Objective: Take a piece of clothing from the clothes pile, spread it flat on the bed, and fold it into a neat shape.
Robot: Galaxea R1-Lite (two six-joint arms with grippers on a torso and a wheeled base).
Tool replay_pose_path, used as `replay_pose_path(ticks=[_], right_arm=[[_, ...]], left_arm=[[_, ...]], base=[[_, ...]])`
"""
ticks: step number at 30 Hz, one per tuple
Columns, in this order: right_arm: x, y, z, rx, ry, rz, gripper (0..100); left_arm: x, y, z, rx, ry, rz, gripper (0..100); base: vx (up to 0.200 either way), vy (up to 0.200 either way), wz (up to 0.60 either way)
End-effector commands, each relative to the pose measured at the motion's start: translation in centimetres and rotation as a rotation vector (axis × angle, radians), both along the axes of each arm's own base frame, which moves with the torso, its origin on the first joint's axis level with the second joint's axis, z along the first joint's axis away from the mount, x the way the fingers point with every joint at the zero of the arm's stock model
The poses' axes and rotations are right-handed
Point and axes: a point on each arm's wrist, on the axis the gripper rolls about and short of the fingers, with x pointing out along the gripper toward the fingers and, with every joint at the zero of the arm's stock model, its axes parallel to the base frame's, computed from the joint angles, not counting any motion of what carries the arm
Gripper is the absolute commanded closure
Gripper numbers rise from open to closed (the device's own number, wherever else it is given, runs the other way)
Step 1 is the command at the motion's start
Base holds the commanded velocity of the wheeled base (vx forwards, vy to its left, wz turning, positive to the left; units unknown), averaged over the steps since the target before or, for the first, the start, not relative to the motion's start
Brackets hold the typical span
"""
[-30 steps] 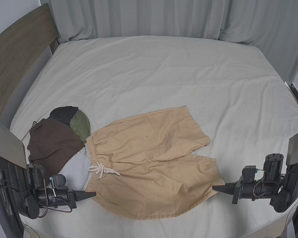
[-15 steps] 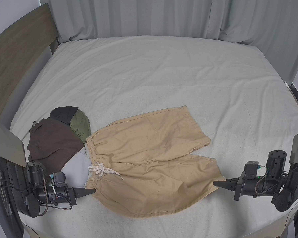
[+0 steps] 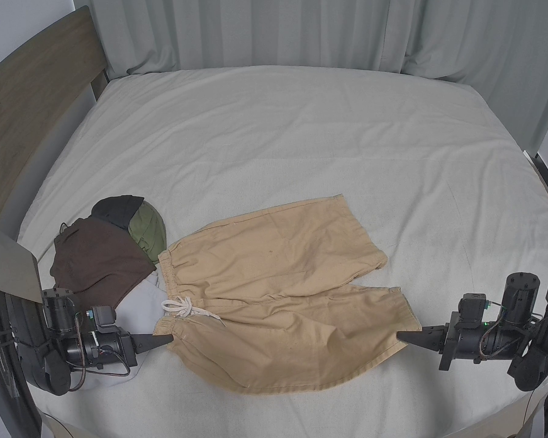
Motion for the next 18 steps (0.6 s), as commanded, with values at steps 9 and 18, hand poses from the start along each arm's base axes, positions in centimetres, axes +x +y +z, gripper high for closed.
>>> replay_pose_path(ticks=[9, 18], right_arm=[[-0.6, 0.0, 1.6, 0.033, -0.047, 0.011, 100], [-0.4, 0.1, 2.3, 0.053, -0.070, 0.010, 100]], left_arm=[[0.7, 0.2, 0.4, -0.006, -0.032, 0.009, 100], [1.1, 0.2, 1.1, -0.017, -0.051, 0.018, 100]], base=[[0.000, 0.000, 0.00], [0.000, 0.000, 0.00]])
